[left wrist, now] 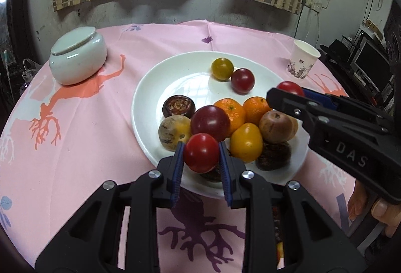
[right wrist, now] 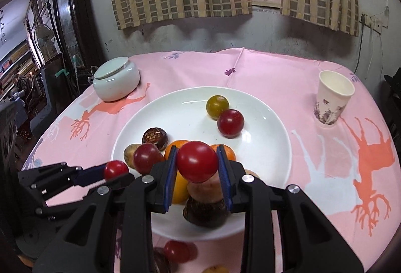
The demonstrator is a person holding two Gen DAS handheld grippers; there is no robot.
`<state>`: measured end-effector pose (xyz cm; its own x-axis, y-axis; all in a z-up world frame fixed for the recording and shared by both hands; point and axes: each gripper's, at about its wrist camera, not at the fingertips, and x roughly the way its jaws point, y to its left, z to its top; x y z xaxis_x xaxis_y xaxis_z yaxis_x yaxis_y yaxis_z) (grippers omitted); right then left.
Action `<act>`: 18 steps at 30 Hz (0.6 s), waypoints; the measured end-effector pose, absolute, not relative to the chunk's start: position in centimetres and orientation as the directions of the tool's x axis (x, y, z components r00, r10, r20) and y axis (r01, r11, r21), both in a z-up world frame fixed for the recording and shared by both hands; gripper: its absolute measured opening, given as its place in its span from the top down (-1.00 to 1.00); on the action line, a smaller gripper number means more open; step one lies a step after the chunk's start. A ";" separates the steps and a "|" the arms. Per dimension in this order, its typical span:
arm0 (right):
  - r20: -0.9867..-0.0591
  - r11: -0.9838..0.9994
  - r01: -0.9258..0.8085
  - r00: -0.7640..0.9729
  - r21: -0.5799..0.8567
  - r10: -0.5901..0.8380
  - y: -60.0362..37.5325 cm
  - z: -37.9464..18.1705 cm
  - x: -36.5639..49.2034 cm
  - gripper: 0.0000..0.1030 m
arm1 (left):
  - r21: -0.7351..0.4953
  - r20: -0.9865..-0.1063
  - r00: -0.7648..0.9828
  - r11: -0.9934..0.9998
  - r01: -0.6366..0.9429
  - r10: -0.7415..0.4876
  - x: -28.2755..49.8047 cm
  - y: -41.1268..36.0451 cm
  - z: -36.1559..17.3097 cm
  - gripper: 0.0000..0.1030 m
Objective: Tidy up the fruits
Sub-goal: 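Carry both tomatoes onto the white plate and open both tools, then withdraw both tools toward the pile and grasp the large tan fruit with the right tool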
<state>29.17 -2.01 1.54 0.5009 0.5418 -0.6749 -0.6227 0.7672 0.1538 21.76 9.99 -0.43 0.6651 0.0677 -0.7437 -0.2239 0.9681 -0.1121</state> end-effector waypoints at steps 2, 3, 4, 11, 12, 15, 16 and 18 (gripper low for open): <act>-0.705 0.773 -0.613 0.474 0.166 0.527 -1.3 0.7 30.0 0.37 | -0.109 -0.752 0.655 0.967 -0.232 0.072 22.1 10.1 -0.8 0.35; -0.717 0.777 -0.605 0.464 0.171 0.520 -1.2 0.4 30.2 0.34 | -0.104 -0.750 0.656 0.965 -0.240 0.082 22.1 10.1 -0.9 -0.17; -0.727 0.783 -0.598 0.459 0.172 0.511 -1.1 0.3 30.3 0.26 | -0.088 -0.745 0.659 0.963 -0.253 0.105 22.0 10.2 -0.9 -0.45; -0.667 0.780 -0.592 0.499 0.204 0.553 -3.8 1.9 28.5 -0.18 | -0.062 -0.703 0.693 0.958 -0.281 0.158 19.7 10.5 0.5 -0.66; -0.663 0.778 -0.590 0.498 0.213 0.559 -4.3 2.2 28.4 -0.18 | -0.071 -0.701 0.696 0.956 -0.285 0.155 19.3 10.5 0.8 -0.66; -0.646 0.781 -0.577 0.506 0.238 0.571 -6.4 3.3 27.4 -0.25 | -0.090 -0.696 0.701 0.951 -0.295 0.152 17.8 10.6 1.3 -0.72; -0.643 0.780 -0.574 0.505 0.249 0.576 -7.2 3.6 26.9 -0.26 | -0.092 -0.696 0.702 0.950 -0.297 0.153 17.2 10.5 1.5 -0.73; -0.648 0.780 -0.570 0.498 0.257 0.577 -8.3 3.7 26.0 -0.27 | -0.102 -0.697 0.702 0.950 -0.297 0.145 16.1 10.2 1.5 -0.75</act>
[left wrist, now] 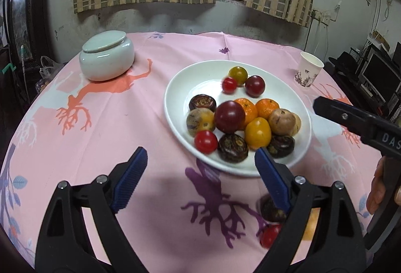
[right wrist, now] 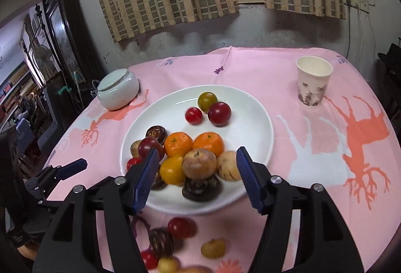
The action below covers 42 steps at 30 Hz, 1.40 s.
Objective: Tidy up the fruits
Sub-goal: 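Withdraw both tools toward the pile and grasp the large tan fruit with the right tool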
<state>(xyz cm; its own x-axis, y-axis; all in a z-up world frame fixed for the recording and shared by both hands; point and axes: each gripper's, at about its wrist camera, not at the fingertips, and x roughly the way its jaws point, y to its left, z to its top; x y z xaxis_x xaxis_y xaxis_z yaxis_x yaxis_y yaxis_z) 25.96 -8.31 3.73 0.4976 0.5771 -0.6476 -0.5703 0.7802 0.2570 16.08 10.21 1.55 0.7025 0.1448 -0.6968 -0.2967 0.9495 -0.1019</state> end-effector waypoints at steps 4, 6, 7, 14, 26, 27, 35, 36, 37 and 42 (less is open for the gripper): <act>-0.671 0.785 -0.575 0.490 0.231 0.556 -10.3 3.3 23.1 -0.29 | -0.129 -0.714 0.694 0.956 -0.265 0.096 14.0 8.9 1.3 -0.78; -0.670 0.787 -0.572 0.493 0.232 0.555 -11.4 3.1 21.9 -0.29 | -0.132 -0.718 0.691 0.959 -0.251 0.082 13.1 8.1 1.0 -0.82; -0.667 0.790 -0.565 0.497 0.237 0.555 -12.0 3.0 21.4 -0.30 | -0.129 -0.721 0.688 0.962 -0.241 0.076 12.6 7.5 0.8 -0.83; -0.665 0.811 -0.516 0.507 0.277 0.549 -15.9 2.3 18.5 -0.33 | -0.125 -0.754 0.656 0.972 -0.201 0.039 10.7 5.3 -0.4 -0.83; -0.732 0.748 -0.636 0.416 0.190 0.539 -13.1 -2.3 15.6 -0.34 | -0.122 -0.759 0.648 0.967 -0.223 0.054 9.5 6.3 -2.2 -0.87; -0.736 0.742 -0.645 0.412 0.180 0.537 -12.8 -2.4 15.4 -0.34 | -0.124 -0.759 0.649 0.967 -0.223 0.053 9.5 6.5 -2.2 -0.87; -0.771 0.729 -0.677 0.407 0.105 0.489 -11.3 -3.8 14.6 -0.34 | -0.117 -0.769 0.638 0.971 -0.209 0.044 9.6 6.3 -2.4 -0.89; -0.775 0.732 -0.674 0.408 0.100 0.482 -11.2 -4.0 14.7 -0.34 | -0.113 -0.768 0.639 0.972 -0.207 0.046 9.6 6.2 -2.4 -0.89; -0.778 0.735 -0.671 0.409 0.097 0.476 -11.2 -4.2 14.8 -0.34 | -0.109 -0.767 0.640 0.972 -0.207 0.051 9.5 6.2 -2.4 -0.89; -0.784 0.738 -0.673 0.434 0.046 0.444 -10.3 -4.9 14.7 -0.34 | -0.119 -0.768 0.639 0.971 -0.206 0.041 9.5 6.2 -2.3 -0.89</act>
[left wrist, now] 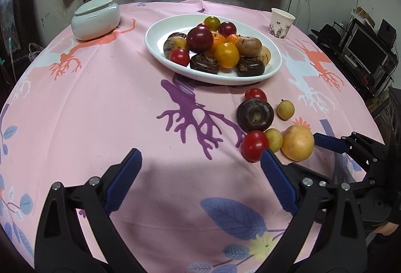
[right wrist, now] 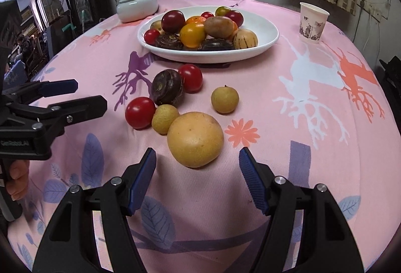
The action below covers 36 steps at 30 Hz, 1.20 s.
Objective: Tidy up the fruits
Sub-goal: 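Withdraw both tools toward the pile and grasp the large tan fruit with the right tool, then grasp a red cherry tomato with the left tool while the right tool holds the tan fruit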
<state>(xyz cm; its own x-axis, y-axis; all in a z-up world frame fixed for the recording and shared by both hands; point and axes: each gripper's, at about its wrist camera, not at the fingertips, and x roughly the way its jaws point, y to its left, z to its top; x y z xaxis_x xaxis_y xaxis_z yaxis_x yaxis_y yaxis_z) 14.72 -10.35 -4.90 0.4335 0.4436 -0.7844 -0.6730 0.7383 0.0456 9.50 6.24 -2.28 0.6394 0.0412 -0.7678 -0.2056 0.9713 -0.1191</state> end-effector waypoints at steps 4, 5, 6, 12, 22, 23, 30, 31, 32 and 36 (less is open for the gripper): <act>-0.783 0.751 -0.660 0.455 0.023 0.424 -9.8 -5.1 14.9 -0.34 | -0.118 -0.768 0.639 0.972 -0.201 0.039 9.5 6.2 -2.3 -0.89; -0.780 0.757 -0.653 0.467 0.014 0.417 -9.8 -5.1 15.0 -0.34 | -0.117 -0.769 0.638 0.973 -0.200 0.039 9.5 6.2 -2.4 -0.89; -0.780 0.761 -0.649 0.471 0.010 0.412 -9.7 -5.1 15.0 -0.34 | -0.116 -0.772 0.635 0.973 -0.198 0.037 9.5 6.2 -2.4 -0.89; -0.781 0.756 -0.653 0.456 0.033 0.428 -9.5 -5.3 15.4 0.07 | -0.116 -0.786 0.618 0.973 -0.201 0.034 9.8 6.0 -3.0 -0.89; -0.759 0.781 -0.620 0.473 0.072 0.446 -11.9 -3.5 15.7 0.10 | -0.005 -0.751 0.654 0.990 -0.139 0.088 9.4 3.7 -3.1 -0.89; -0.753 0.784 -0.615 0.478 0.080 0.452 -12.3 -3.1 15.8 0.10 | 0.021 -0.750 0.654 0.991 -0.135 0.105 9.5 3.4 -3.2 -0.89; -0.755 0.790 -0.603 0.464 0.114 0.463 -13.3 -2.7 16.2 0.10 | 0.091 -0.760 0.635 0.989 -0.114 0.143 10.2 2.0 -4.2 -0.89; -0.755 0.786 -0.606 0.457 0.123 0.470 -13.3 -2.7 16.3 0.10 | 0.092 -0.764 0.628 0.989 -0.117 0.145 10.3 2.0 -4.3 -0.89; -0.755 0.784 -0.607 0.453 0.128 0.474 -13.3 -2.7 16.3 0.10 | 0.097 -0.765 0.626 0.988 -0.121 0.152 10.4 2.0 -4.3 -0.88; -0.753 0.782 -0.605 0.445 0.147 0.485 -13.6 -2.4 16.3 0.10 | 0.133 -0.767 0.619 0.986 -0.101 0.167 11.0 1.1 -4.6 -0.80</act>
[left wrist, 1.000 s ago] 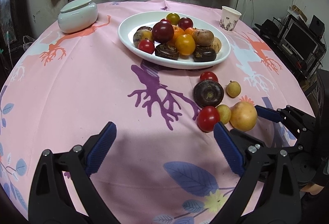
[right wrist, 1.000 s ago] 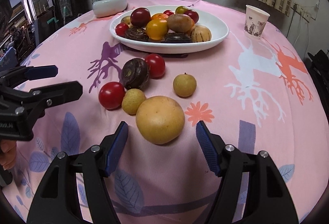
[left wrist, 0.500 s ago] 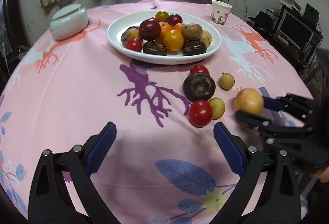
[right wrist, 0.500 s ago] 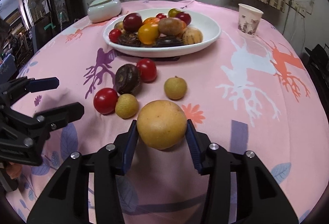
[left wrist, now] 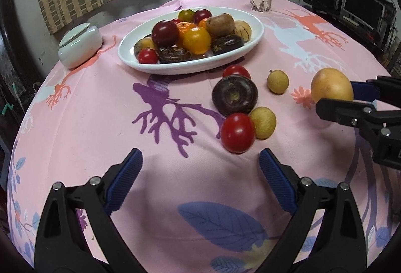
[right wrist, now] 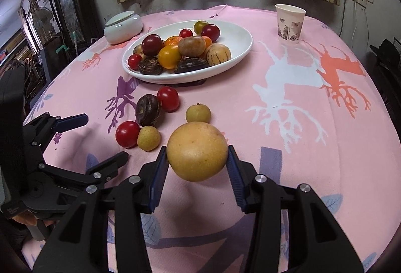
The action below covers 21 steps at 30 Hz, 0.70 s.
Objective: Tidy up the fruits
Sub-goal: 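Grasp a red cherry tomato with the left tool while the right tool holds the tan fruit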
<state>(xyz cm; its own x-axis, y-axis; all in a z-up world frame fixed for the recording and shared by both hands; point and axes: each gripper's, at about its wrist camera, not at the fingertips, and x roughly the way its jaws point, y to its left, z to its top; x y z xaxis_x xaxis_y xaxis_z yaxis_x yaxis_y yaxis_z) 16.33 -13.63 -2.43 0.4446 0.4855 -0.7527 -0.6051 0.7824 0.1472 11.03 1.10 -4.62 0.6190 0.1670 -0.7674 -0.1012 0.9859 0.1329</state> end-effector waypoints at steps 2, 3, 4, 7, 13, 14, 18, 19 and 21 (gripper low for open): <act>-0.752 0.780 -0.607 0.442 0.151 0.489 -13.7 -2.3 16.3 0.10 | 0.154 -0.771 0.612 0.984 -0.087 0.174 11.4 0.6 -4.8 -0.69; -0.751 0.779 -0.609 0.441 0.152 0.491 -13.7 -2.3 16.2 0.10 | 0.169 -0.770 0.612 0.982 -0.081 0.183 11.6 0.3 -4.8 -0.65; -0.750 0.777 -0.610 0.439 0.154 0.494 -13.7 -2.2 16.2 0.10 | 0.191 -0.762 0.616 0.978 -0.079 0.199 11.8 0.0 -4.7 -0.64; -0.748 0.778 -0.609 0.443 0.155 0.495 -13.8 -2.1 16.0 0.10 | 0.229 -0.753 0.620 0.971 -0.065 0.219 12.5 -0.4 -4.6 -0.31; -0.756 0.786 -0.597 0.439 0.158 0.485 -14.0 -2.2 16.3 0.10 | 0.159 -0.780 0.608 0.987 -0.029 0.144 13.5 -0.5 -4.8 0.35; -0.758 0.787 -0.596 0.438 0.157 0.483 -14.0 -2.3 16.3 0.10 | 0.154 -0.778 0.612 0.988 -0.034 0.142 13.5 -0.5 -4.8 0.37; -0.758 0.787 -0.596 0.438 0.157 0.483 -14.0 -2.3 16.3 0.10 | 0.123 -0.777 0.617 0.991 -0.049 0.127 13.0 0.0 -4.7 0.42; -0.757 0.786 -0.598 0.438 0.157 0.485 -14.0 -2.3 16.3 0.10 | 0.105 -0.777 0.617 0.992 -0.068 0.125 12.9 0.3 -4.6 0.42; -0.755 0.782 -0.604 0.438 0.156 0.489 -13.9 -2.3 16.2 0.10 | 0.080 -0.764 0.632 0.992 -0.101 0.126 12.4 0.8 -3.9 0.42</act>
